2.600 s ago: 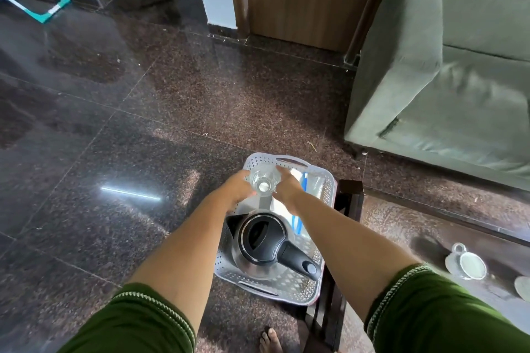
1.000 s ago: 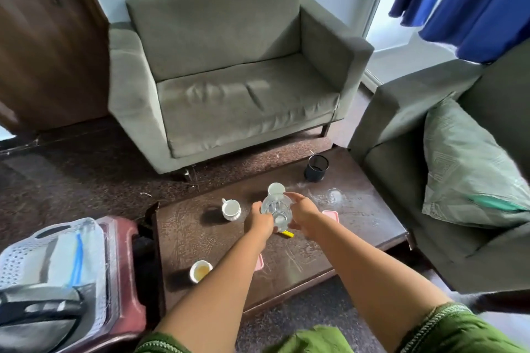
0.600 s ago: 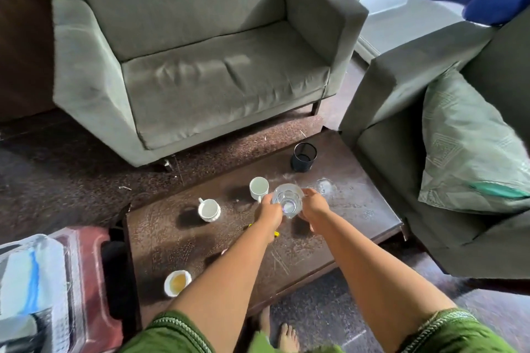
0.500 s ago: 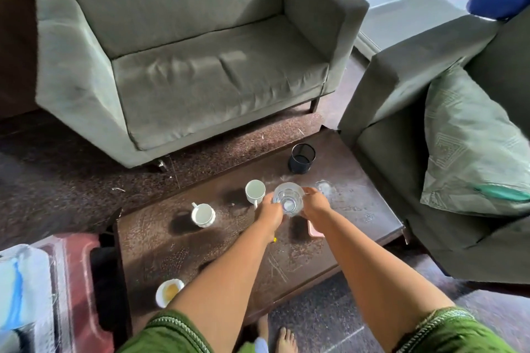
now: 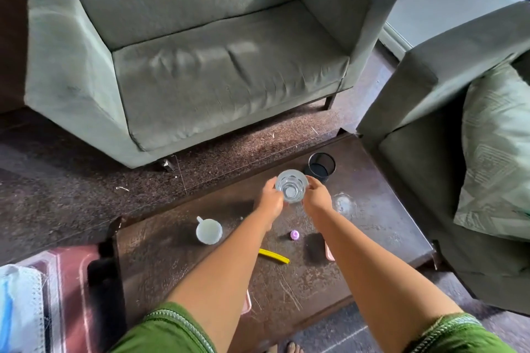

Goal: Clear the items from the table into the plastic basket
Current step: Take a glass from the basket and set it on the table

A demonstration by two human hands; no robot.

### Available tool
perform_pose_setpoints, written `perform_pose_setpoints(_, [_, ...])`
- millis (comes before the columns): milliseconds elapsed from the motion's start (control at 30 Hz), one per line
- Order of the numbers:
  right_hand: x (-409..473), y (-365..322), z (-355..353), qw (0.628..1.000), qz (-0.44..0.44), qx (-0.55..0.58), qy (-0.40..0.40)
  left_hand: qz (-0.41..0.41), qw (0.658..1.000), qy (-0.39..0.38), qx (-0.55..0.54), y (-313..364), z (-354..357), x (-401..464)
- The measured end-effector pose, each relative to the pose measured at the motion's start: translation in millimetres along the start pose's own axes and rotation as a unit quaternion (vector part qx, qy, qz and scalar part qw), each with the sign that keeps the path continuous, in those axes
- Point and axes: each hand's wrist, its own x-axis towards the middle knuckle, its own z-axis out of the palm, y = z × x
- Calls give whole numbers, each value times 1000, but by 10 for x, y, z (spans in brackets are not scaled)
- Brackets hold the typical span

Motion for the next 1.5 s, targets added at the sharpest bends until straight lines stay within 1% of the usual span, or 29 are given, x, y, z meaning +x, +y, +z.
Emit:
perform_pose_setpoints(67, [131,-98,62,1000,-1,0,-7,13,999,-1,45,74,-70,162])
perform_pose_setpoints(167, [359,-136,135,1000,12,-14,-16,17,986,-4,166,55,-153,379])
perform_pose_setpoints(233, [496,-104,159,999,28,-24,-17,-8,973,-11,229,3,-190,506])
perform_pose_setpoints(333, [635,-22,146,998,28,-63,-15,-25,960,-39,277,-104,-149,602])
perform_pose_setpoints(433, [663,95,93,994,45,-100,-13,-35,957,-58,283,-212,-67,611])
perform_pose_setpoints(567, [611,284,65,990,74,-121,-22,-14,946,-105,306,-367,55,574])
perform_pose_setpoints(633, [580,349,56,989,85,-116,-21,-9,940,-111,322,-418,83,589])
perform_pose_setpoints(800, [531,480,51,991,102,-86,-8,-29,938,-115,326,-490,136,575])
perform_pose_setpoints(1100, [559,596,57,988,116,-104,-16,-73,949,-156,263,-672,191,616])
perform_pose_setpoints(1267, [506,557,59,984,104,-145,-28,-68,954,-155,247,-739,186,561])
perform_pose_setpoints(1400, [385,515,47,980,94,-173,-28,-52,962,-114,243,-688,135,455])
perform_pose_setpoints(1500, [226,444,-7,975,77,-209,-8,-34,966,-76,247,-676,59,372])
